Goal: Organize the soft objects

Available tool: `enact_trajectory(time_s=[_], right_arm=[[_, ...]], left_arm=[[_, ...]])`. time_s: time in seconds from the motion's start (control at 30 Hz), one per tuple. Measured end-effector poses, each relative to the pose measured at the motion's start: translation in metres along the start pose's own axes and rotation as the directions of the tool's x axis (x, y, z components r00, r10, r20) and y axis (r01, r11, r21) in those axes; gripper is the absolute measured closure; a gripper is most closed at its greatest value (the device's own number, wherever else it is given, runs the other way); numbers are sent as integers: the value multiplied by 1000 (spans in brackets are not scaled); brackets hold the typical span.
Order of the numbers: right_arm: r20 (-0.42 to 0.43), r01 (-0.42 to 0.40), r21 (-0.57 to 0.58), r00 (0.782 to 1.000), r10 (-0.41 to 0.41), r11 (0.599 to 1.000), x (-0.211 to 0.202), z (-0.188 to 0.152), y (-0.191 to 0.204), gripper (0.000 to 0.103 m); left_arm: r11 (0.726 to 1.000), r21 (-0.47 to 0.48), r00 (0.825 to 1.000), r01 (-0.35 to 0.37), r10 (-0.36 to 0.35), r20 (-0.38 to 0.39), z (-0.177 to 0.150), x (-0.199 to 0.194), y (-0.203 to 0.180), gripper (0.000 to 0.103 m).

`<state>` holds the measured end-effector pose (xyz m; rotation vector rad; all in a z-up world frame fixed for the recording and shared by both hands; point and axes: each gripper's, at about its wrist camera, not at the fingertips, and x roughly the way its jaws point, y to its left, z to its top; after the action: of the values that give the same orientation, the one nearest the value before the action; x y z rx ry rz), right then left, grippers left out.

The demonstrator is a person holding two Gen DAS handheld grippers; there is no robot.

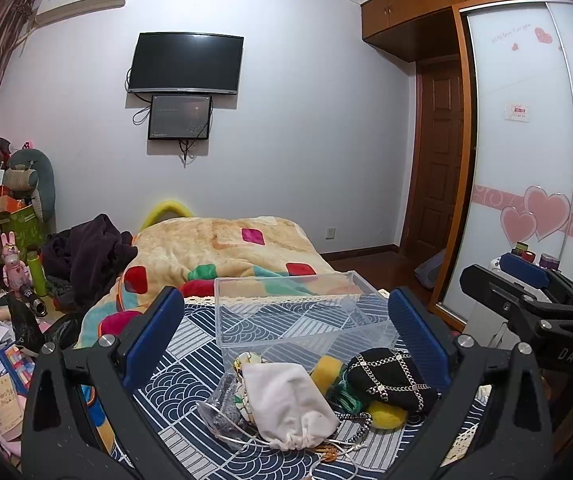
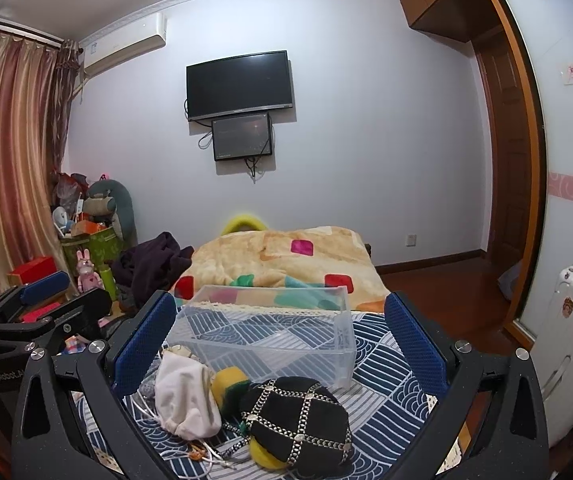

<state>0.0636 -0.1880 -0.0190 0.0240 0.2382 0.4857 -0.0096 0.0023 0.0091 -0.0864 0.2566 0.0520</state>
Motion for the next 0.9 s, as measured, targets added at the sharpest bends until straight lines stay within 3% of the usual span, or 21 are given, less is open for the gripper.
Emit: enact_trajectory(time_s=[0.9], right_arm=[[10, -6, -6, 1000, 6, 1000, -2, 0, 5, 0]], left_arm=[[1000, 9, 1000, -6, 6, 19, 0, -3, -5, 0]])
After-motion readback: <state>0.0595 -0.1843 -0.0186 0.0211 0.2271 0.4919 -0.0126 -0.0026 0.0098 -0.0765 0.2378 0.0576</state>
